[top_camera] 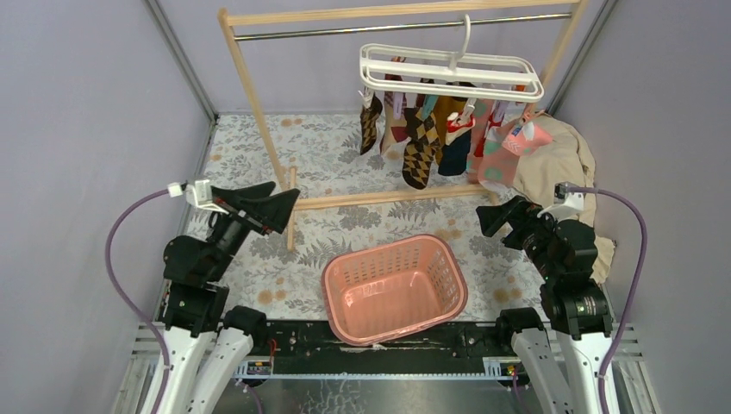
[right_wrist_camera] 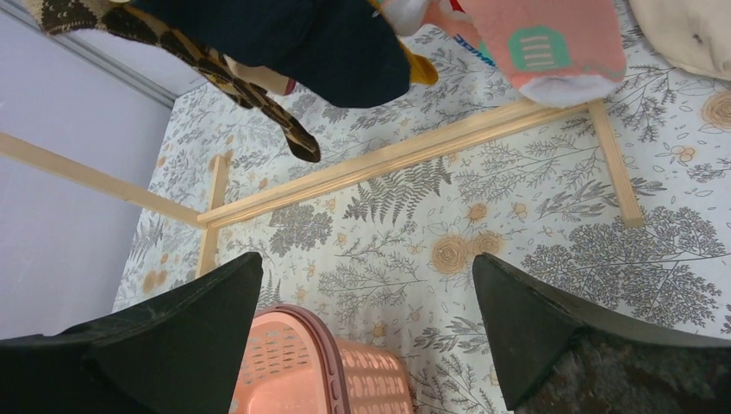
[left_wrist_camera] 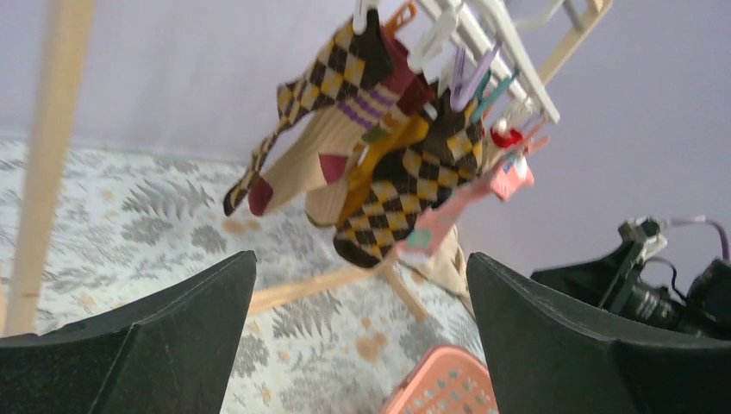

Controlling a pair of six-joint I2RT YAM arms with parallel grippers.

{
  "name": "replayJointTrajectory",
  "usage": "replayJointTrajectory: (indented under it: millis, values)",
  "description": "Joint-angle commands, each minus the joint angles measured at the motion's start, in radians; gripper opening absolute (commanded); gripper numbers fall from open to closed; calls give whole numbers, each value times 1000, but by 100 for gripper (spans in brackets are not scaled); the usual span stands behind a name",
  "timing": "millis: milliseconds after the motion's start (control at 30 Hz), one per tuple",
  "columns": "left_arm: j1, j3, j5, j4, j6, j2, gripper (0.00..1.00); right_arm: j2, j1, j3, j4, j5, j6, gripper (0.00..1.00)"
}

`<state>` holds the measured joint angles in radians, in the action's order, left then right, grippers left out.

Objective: Remove the socks clipped to the hanger
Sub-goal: Adjust the clothesline at the center of the board.

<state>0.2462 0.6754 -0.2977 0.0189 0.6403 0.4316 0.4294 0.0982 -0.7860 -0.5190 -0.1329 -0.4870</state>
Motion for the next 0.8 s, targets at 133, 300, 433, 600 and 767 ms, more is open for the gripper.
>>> replayJointTrajectory:
  millis: [133, 300, 433, 600, 767]
  values:
    - [4, -25, 95, 51, -1, -1, 99, 45, 3, -24, 76, -76, 55, 100]
    - [4, -104, 135, 2, -14, -68, 99, 86, 3, -12, 121, -79, 86, 100]
    - [4, -88, 207, 58, -19, -66, 99, 101, 3, 29, 152, -45, 105, 92]
    - [4, -96, 245, 64, -27, -29, 99, 115, 3, 94, 185, 17, 110, 77]
    - [4, -139, 214, 6, -9, -22, 99, 141, 3, 149, 244, 8, 91, 50]
